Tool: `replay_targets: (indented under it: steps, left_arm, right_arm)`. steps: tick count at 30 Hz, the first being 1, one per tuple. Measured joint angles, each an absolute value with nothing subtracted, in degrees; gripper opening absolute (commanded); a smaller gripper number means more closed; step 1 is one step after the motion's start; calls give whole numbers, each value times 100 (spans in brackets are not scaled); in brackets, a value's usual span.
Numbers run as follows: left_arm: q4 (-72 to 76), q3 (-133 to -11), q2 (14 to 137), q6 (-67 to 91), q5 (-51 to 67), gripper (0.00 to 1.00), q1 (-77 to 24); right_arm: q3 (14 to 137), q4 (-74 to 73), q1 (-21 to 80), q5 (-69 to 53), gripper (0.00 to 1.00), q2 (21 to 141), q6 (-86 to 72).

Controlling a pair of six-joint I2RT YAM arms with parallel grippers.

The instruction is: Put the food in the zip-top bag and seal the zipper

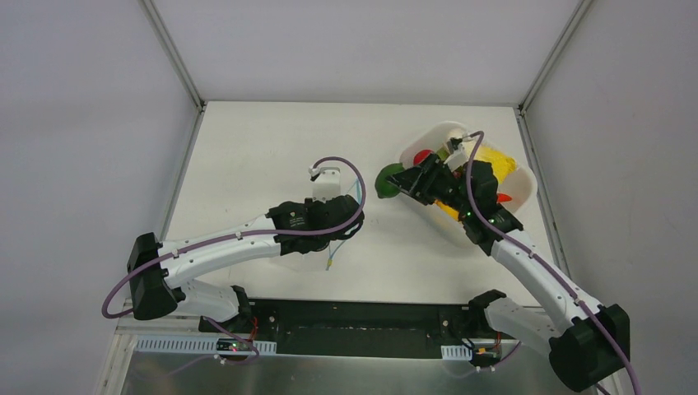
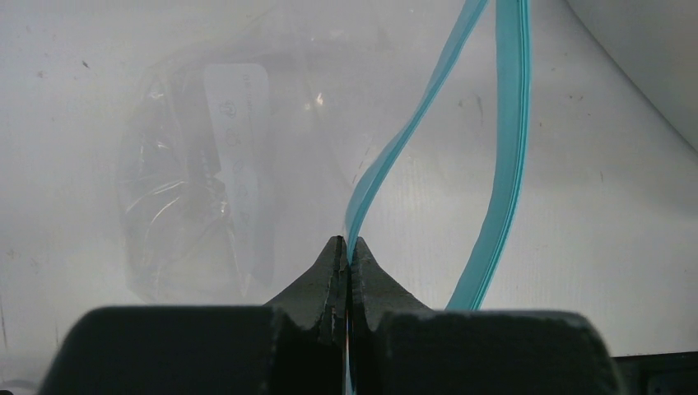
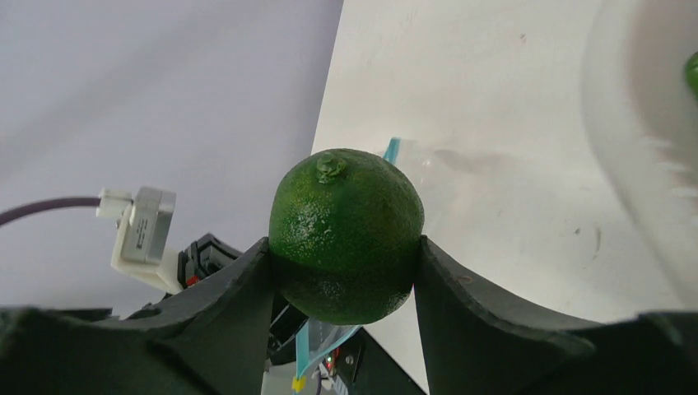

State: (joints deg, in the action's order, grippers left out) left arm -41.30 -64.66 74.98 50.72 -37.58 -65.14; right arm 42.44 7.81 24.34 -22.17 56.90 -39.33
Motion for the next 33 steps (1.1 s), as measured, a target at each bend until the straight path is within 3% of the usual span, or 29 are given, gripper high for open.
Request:
replay_targets:
  steps: [11,21,33]
  left_arm:
    - [-3918,-6466,7380,5024,-3614,0,-6514]
    - [-3815,-6466,7336,5028,-3605,0,-6512]
    - [-3712,-6351,7122,5085,-3605,0,-6512]
  right_arm:
    - [4154,1026,3658,-1931,36,6053,-4025]
    - [4289,725,4309,-1540,44,6488,-3664]
    - [4641,226,4639,-1028,77,6519,-2991]
